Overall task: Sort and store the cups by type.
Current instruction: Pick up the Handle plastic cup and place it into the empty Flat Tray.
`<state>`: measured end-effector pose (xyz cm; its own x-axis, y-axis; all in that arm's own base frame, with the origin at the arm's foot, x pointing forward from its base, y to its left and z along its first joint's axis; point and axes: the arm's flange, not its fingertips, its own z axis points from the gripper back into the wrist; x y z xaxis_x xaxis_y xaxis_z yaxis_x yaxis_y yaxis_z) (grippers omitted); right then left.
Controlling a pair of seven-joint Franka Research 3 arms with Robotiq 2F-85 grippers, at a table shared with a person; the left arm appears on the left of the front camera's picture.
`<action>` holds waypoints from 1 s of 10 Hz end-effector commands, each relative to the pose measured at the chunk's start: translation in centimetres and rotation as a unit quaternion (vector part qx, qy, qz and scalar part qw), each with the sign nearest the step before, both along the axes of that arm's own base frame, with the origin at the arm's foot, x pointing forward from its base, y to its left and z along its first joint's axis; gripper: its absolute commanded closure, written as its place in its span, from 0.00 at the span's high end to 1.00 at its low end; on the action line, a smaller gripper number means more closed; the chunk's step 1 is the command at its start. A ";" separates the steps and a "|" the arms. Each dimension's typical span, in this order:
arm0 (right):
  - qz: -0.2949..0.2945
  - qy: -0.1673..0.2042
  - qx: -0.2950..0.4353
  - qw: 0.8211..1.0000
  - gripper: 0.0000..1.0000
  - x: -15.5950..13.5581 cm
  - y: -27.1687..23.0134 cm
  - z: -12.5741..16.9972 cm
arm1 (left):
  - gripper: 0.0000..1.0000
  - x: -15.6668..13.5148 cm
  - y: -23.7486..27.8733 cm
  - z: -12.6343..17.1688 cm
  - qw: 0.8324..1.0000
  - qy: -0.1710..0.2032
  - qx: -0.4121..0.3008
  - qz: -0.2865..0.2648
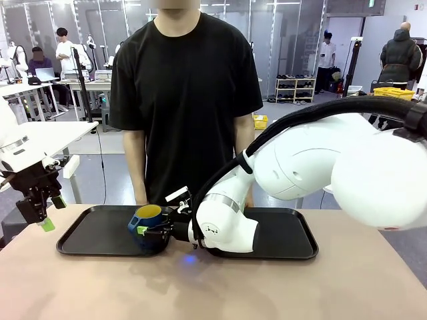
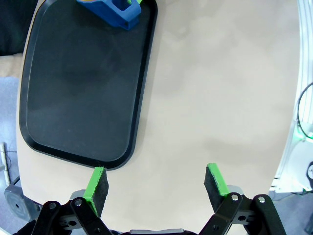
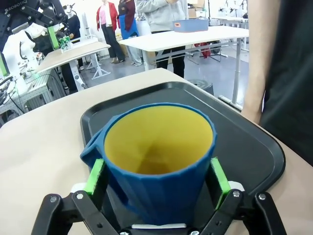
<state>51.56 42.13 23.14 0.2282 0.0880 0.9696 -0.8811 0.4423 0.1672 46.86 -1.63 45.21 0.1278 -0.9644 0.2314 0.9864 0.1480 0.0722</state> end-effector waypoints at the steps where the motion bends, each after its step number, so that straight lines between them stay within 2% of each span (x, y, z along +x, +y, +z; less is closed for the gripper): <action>1: -0.013 -0.013 -0.021 1.000 1.00 -3.8 0.0 0.2 | 1.00 0.1 0.1 0.1 1.000 -0.006 0.004 0.003; 7: -0.034 0.024 -0.083 0.996 1.00 -8.2 -2.2 1.7 | 1.00 0.1 0.1 0.1 1.000 -0.006 0.004 0.003; 10: -0.026 0.067 -0.145 0.987 1.00 -10.7 -3.6 3.6 | 1.00 0.1 0.1 0.1 1.000 -0.006 0.004 0.003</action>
